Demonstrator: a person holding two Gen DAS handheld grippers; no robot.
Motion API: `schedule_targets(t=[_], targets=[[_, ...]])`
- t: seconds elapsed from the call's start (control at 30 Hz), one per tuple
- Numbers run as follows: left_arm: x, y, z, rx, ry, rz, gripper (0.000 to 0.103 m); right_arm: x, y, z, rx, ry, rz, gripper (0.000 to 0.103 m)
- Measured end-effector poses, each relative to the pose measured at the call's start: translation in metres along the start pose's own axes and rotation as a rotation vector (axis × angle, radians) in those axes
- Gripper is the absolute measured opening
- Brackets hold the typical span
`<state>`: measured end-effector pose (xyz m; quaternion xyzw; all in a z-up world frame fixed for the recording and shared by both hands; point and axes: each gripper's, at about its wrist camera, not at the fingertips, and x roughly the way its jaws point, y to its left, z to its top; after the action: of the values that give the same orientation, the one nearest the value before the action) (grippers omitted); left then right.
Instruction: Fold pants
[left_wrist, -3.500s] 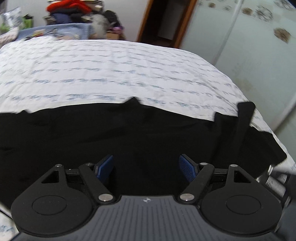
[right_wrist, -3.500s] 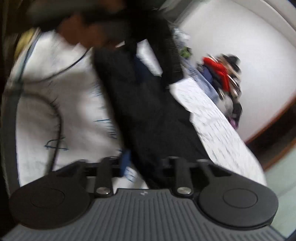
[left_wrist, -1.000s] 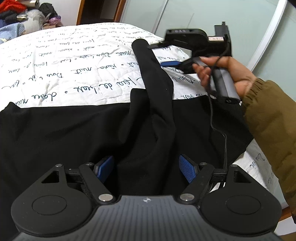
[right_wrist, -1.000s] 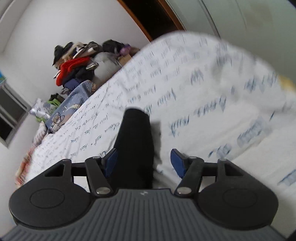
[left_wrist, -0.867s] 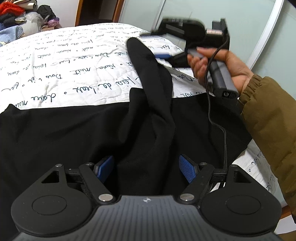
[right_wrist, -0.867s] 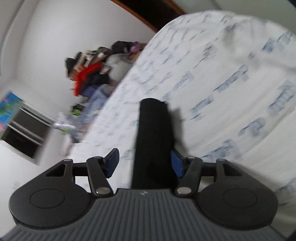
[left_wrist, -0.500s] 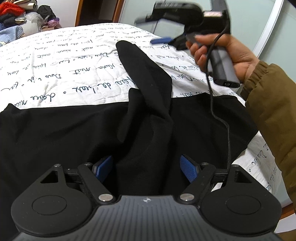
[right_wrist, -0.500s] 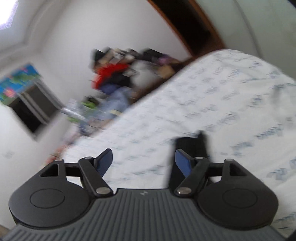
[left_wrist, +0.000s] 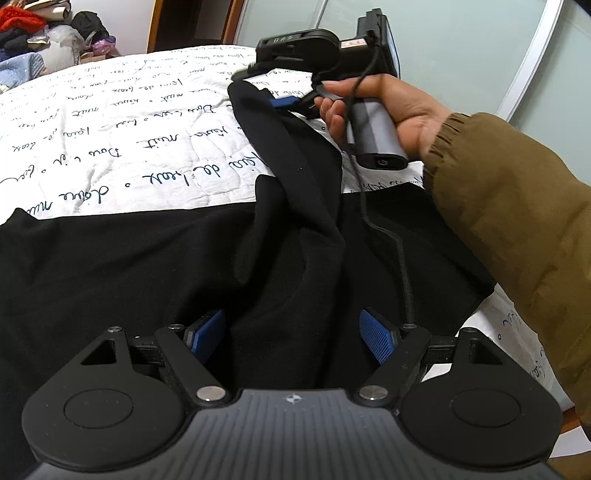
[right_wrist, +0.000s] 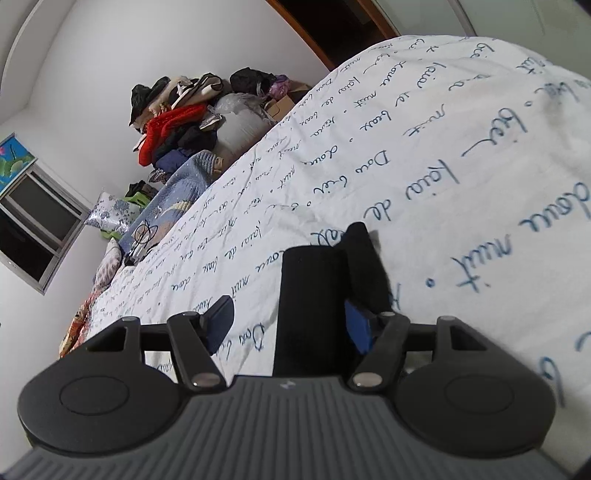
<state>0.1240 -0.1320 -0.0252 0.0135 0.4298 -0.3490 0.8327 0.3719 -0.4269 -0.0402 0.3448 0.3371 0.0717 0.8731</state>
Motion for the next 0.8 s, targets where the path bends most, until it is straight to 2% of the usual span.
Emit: schedule_targets(t=[0.07, 0.1, 0.2, 0.3, 0.57, 0.8], targets=[[-0.001, 0.000, 0.000, 0.003, 0.001, -0.003, 0.080, 0.001, 0.001, -0.002, 0.008, -0.010, -0.006, 0.013], [-0.001, 0.001, 0.000, 0.002, 0.002, -0.006, 0.080, -0.002, 0.001, -0.003, 0.010, -0.023, -0.011, 0.009], [-0.002, 0.002, -0.001, 0.001, 0.004, -0.012, 0.080, -0.024, 0.005, -0.009, -0.013, -0.087, -0.021, 0.009], [-0.002, 0.002, -0.001, 0.007, 0.007, -0.007, 0.080, -0.064, 0.013, -0.015, -0.060, -0.159, -0.029, 0.008], [-0.002, -0.003, -0.005, 0.036, 0.019, 0.001, 0.081, -0.213, 0.008, -0.037, -0.059, -0.395, -0.042, 0.007], [-0.012, 0.002, -0.010, 0.020, 0.051, -0.058, 0.082, -0.326, -0.018, -0.089, 0.007, -0.569, -0.100, 0.006]])
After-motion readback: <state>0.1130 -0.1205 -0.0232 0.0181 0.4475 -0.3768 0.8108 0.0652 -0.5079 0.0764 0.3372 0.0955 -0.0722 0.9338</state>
